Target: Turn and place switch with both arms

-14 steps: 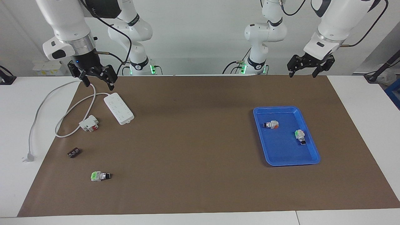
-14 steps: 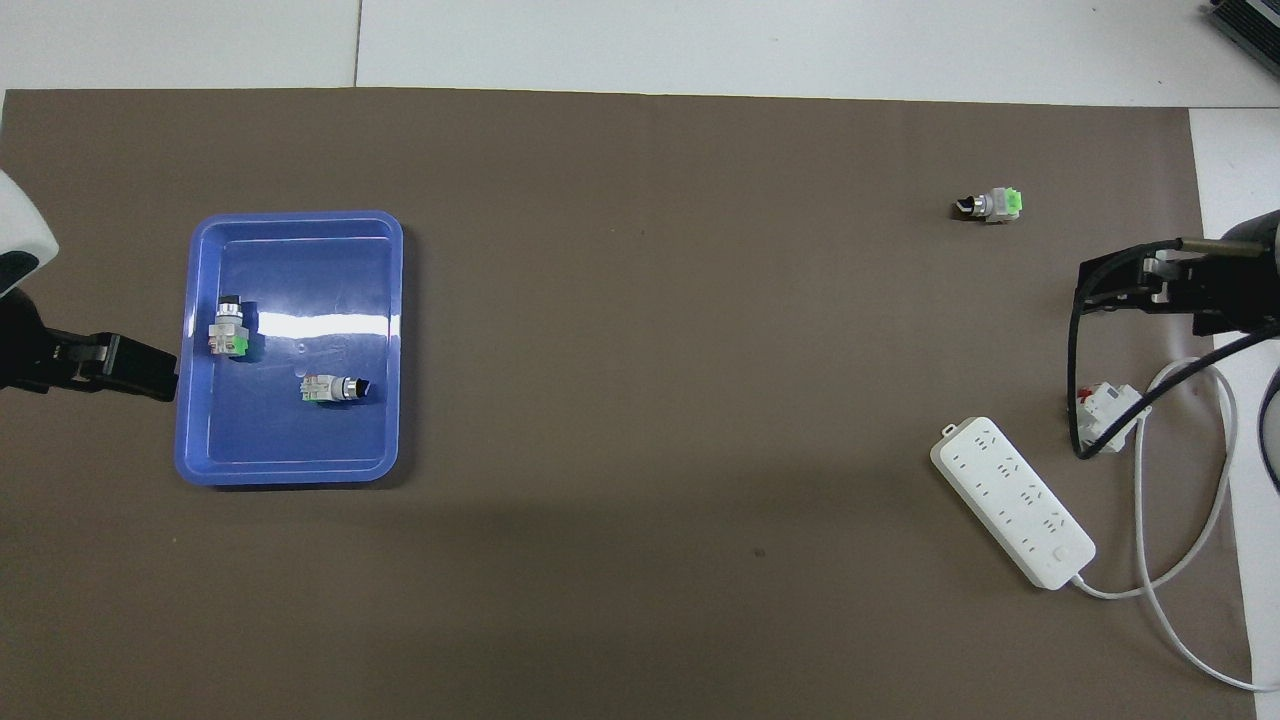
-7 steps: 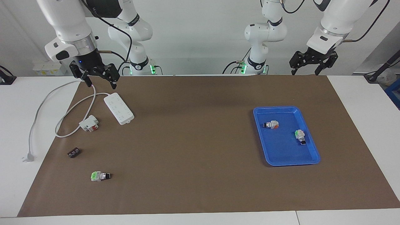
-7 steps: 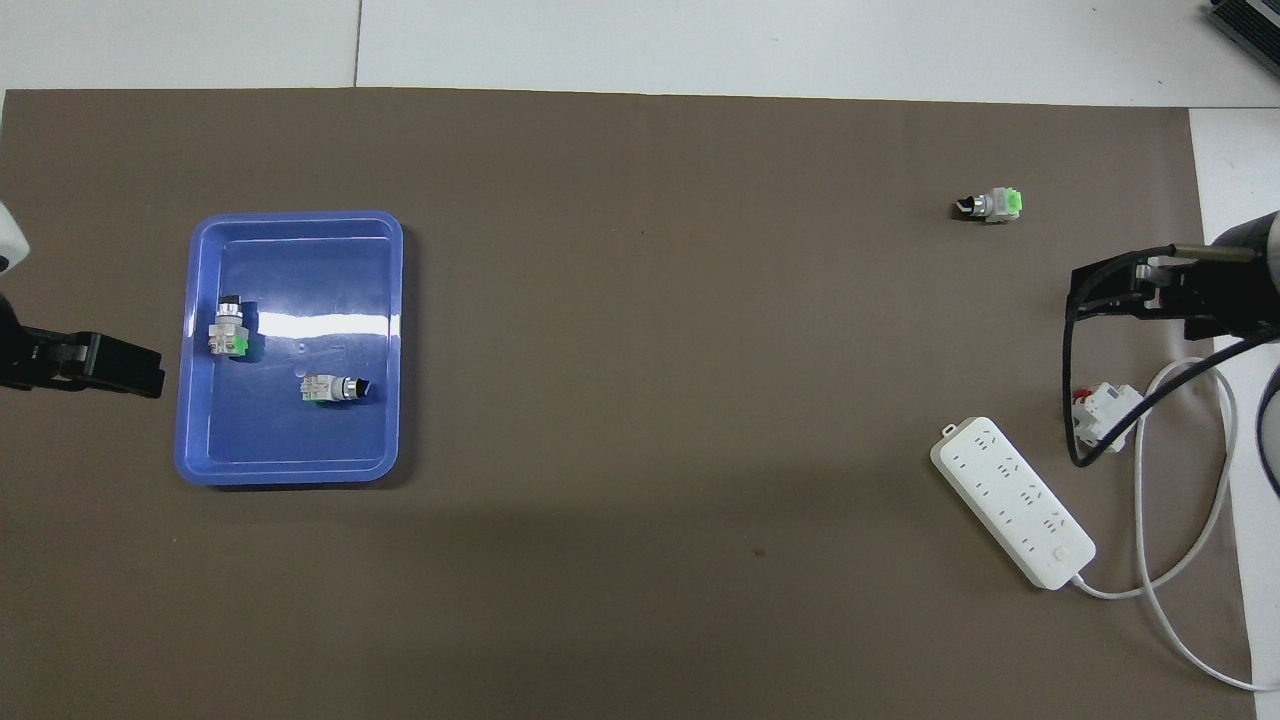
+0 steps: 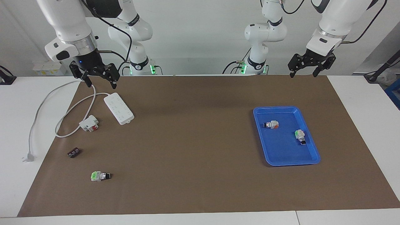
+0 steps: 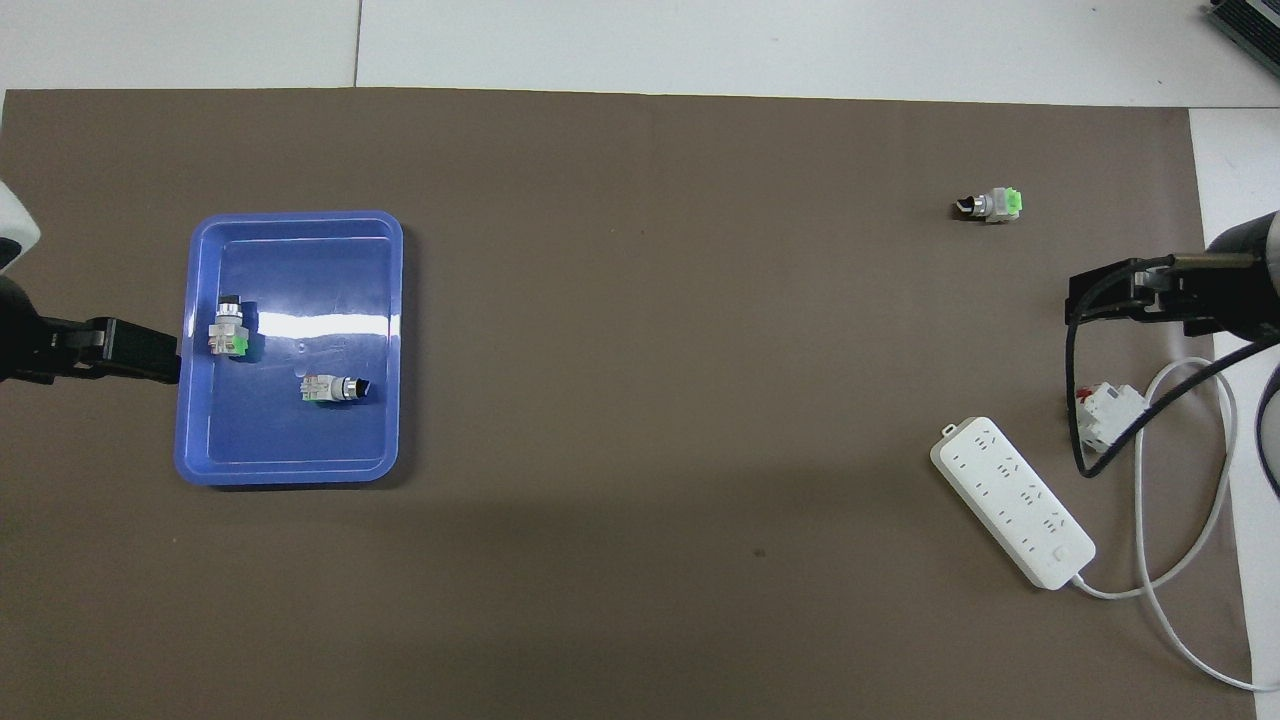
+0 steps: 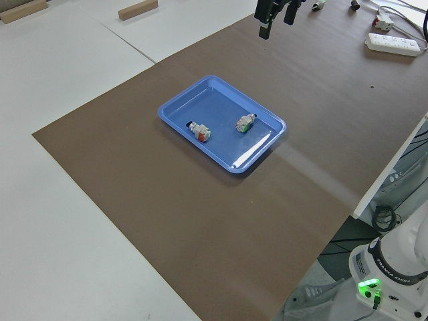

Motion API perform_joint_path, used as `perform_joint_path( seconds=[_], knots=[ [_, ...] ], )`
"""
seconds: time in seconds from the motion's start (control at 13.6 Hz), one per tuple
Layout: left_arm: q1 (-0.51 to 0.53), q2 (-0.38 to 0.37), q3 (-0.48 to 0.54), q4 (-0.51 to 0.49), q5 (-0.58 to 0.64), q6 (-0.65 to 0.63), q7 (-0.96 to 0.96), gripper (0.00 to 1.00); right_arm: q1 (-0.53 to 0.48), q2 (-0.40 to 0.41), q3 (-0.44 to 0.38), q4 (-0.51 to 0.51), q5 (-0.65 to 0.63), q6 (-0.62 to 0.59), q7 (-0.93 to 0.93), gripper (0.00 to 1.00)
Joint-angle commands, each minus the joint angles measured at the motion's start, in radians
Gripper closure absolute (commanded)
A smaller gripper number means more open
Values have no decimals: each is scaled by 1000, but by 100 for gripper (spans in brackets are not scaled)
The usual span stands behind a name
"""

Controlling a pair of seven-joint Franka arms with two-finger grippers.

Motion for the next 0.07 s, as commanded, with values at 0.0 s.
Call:
perform_joint_path(
  seconds=[0.0],
  knots=[
    [2, -24, 3, -32, -22, 24, -13, 0, -6, -14, 3, -13, 20, -8, -19, 0]
  ],
)
